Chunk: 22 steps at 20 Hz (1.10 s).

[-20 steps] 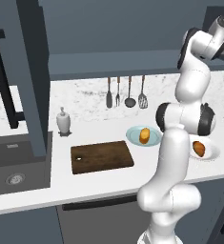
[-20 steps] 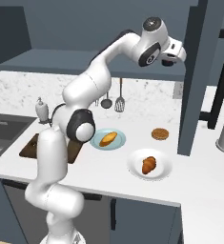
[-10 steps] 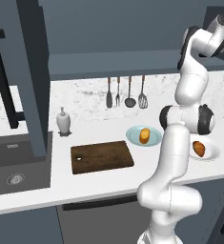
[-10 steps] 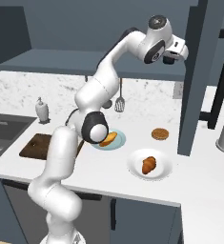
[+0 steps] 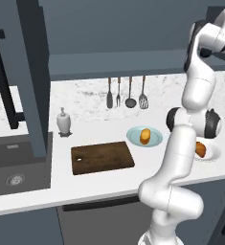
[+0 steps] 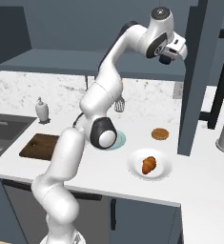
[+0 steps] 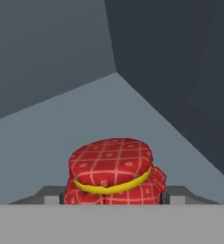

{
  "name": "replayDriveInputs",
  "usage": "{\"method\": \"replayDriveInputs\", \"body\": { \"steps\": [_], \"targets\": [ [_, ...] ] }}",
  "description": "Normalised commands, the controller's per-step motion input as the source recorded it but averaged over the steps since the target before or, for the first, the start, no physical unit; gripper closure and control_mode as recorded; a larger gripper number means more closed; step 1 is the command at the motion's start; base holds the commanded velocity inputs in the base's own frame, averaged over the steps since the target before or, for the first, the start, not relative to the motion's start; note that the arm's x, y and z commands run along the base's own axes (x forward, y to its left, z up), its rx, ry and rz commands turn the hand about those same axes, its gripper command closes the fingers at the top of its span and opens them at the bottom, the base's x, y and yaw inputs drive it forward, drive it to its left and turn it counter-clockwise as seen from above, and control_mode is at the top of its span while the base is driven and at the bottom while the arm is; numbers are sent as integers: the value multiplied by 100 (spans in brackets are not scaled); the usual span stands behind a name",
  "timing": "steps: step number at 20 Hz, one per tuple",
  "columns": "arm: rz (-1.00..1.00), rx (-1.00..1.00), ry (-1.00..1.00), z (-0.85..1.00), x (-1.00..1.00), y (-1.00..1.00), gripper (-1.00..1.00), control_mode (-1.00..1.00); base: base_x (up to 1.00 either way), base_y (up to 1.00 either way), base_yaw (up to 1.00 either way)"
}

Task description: From the different types of pastries on the counter, select a croissant and place it on the cutting board. Then retrieve a jar of jam from the cabinet and place it alongside the croissant on the cutting board.

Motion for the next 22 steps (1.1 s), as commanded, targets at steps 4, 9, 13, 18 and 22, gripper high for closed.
{"method": "replayDriveInputs", "body": {
  "steps": [4, 9, 13, 18, 22],
  "targets": [
    [-19, 0, -10, -71, -100, 95, 100, -100, 0, 0, 0],
    [-18, -1, -16, -82, -100, 100, 100, -100, 0, 0, 0],
    [-16, -3, -21, -98, -100, 100, 100, -100, 0, 0, 0],
    [-15, -4, -24, -100, -100, 100, 100, -100, 0, 0, 0],
    [-14, -4, -23, -100, -100, 100, 100, -100, 0, 0, 0]
  ]
}}
